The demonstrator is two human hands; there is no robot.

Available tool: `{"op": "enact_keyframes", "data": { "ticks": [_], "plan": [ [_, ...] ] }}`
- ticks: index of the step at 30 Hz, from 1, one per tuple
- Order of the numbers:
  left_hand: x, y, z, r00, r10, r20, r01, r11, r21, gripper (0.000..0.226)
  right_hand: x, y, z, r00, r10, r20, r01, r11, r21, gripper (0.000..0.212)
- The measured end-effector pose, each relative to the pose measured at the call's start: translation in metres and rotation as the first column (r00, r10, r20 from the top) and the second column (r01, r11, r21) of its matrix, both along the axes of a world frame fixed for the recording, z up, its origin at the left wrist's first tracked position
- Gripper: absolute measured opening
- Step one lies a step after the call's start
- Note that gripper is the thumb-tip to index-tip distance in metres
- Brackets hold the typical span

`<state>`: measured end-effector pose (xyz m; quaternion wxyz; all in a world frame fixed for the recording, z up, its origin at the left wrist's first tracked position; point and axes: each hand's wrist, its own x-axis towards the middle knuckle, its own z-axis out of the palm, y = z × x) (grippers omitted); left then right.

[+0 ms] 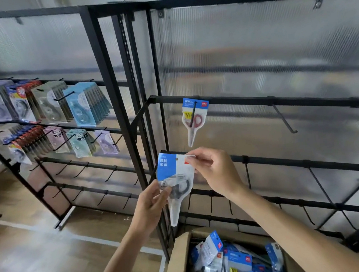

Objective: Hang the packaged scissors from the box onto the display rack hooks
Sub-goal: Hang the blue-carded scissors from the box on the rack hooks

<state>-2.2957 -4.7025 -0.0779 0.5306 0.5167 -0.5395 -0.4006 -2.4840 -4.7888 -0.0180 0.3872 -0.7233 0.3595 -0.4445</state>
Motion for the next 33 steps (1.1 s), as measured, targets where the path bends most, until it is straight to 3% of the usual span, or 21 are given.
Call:
{"op": "enact_keyframes", "data": {
  "ticks": [7,15,18,22,30,33],
  "plan": [
    [0.019,-0.012,0.020,1.000,-0.005,-0.014,0.004,0.998,-0.059,0.061,-0.006,-0.044,0.019,0.984,-0.166,0.069,0.162,0.985,0.065,0.014],
    [0.026,-0.026,0.030,0.951,-0.005,0.310,0.038,0.994,-0.100,0.057,-0.002,-0.062,0.024,0.960,-0.274,0.046,0.272,0.961,0.047,0.017],
    [0.027,-0.032,0.036,0.861,0.053,0.506,0.048,0.982,-0.184,0.059,0.001,-0.063,0.028,0.958,-0.286,0.029,0.286,0.958,0.001,0.012],
    [0.034,-0.043,0.052,0.651,0.133,0.747,0.103,0.960,-0.261,0.065,0.003,-0.070,0.034,0.940,-0.341,-0.022,0.340,0.939,-0.040,0.010],
    [0.029,-0.099,0.093,0.390,0.104,0.915,0.160,0.971,-0.179,0.074,0.016,-0.148,0.049,0.843,-0.484,-0.236,0.471,0.875,-0.114,0.018],
    [0.022,-0.113,0.102,0.333,0.075,0.940,0.164,0.977,-0.136,0.074,0.019,-0.179,0.047,0.800,-0.525,-0.290,0.509,0.850,-0.136,0.016]
  ]
}}
